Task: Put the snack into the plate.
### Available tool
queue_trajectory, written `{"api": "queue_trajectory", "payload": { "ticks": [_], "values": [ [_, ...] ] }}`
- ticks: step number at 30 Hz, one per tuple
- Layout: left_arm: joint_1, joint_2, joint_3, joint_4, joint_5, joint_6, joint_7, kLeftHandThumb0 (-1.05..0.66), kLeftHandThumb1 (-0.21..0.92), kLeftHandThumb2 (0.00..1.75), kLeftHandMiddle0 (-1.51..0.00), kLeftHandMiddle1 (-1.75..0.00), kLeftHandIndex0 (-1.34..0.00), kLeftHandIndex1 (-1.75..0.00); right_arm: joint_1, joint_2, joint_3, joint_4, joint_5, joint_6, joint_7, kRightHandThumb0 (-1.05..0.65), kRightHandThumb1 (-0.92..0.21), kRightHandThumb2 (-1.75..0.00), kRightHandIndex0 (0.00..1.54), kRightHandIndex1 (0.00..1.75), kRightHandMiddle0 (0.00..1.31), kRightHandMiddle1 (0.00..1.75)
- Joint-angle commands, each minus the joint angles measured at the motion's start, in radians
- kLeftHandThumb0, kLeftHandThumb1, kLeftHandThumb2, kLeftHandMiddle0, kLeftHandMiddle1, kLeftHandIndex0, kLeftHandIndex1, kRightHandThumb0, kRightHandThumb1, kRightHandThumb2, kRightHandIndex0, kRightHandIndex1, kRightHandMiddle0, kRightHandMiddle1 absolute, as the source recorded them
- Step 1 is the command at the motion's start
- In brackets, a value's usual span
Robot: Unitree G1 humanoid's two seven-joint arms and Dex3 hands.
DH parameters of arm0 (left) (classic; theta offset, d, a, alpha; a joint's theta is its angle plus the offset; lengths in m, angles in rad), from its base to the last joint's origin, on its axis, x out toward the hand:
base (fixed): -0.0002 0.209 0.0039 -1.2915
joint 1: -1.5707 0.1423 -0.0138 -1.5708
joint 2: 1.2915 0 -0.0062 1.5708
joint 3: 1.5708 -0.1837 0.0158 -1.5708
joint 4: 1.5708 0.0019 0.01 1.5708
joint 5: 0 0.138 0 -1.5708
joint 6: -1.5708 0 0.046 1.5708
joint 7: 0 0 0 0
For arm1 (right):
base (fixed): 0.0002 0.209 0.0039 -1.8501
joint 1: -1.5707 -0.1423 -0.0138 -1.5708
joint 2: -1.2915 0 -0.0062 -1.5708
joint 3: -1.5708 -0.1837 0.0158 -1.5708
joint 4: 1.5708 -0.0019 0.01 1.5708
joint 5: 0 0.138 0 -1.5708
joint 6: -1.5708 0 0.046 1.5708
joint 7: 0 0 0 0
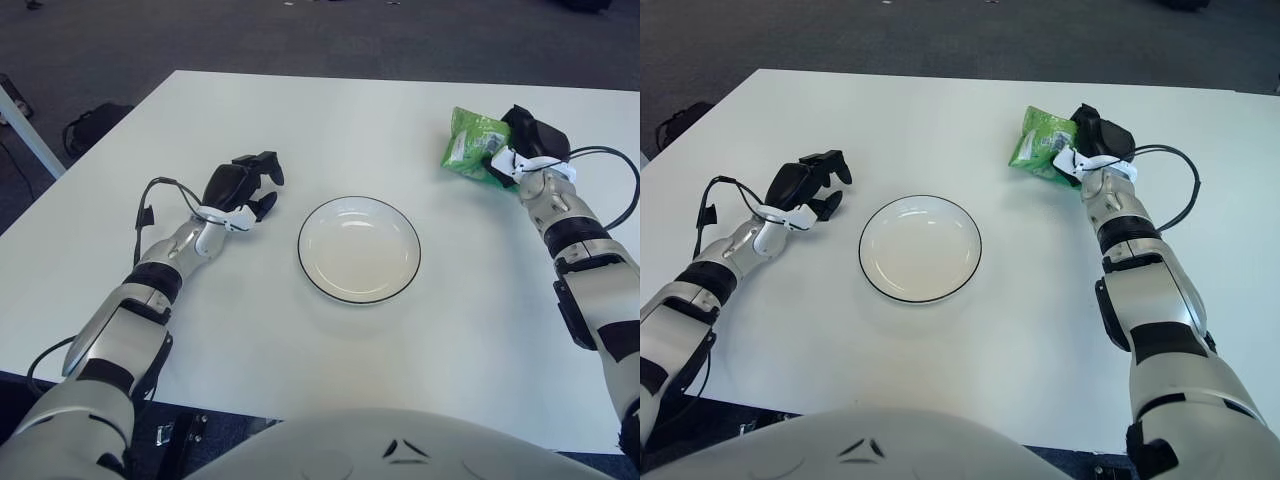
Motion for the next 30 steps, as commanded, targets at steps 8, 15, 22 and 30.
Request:
{"api": "queue_trajectory", "payload": {
  "ticks": [8,15,22,30],
  "values": [
    [0.073,-0.018,-0.057,0.047,0.069,0.043,-0.042,-0.02,0.20,1.43,-0.73,-1.75,-0.49,-1.64,0.075,0.030,-0.070,-0.303,0.070,-0.035,0.091,0.00,-0.08,-1.56,0.81,1.65,0.56,1.75],
    [0.068,-0.022,-0.057,0.055,0.062,0.045,-0.040,-0.01,0.23,1.41,-0.71,-1.75,-0.46,-1.67,0.208,0.083,-0.120,-0.699,0.191,0.063,0.277,0.00,-0.03,-1.58,0.89,1.56,0.60,1.75],
    [0.065,-0.029,-0.047,0.057,0.043,0.046,-0.060,-0.01,0.26,1.38,-0.68,-1.75,-0.42,-1.69,0.251,0.101,-0.069,-0.808,0.135,-0.018,0.314,0.00,0.01,-1.64,0.91,1.59,0.64,1.75],
    [0.067,-0.036,-0.038,0.055,0.028,0.047,-0.077,-0.01,0.28,1.37,-0.67,-1.75,-0.41,-1.70,0.278,0.113,-0.044,-0.859,0.139,-0.149,0.387,0.00,-0.03,-1.63,0.83,1.69,0.60,1.75]
  ]
}}
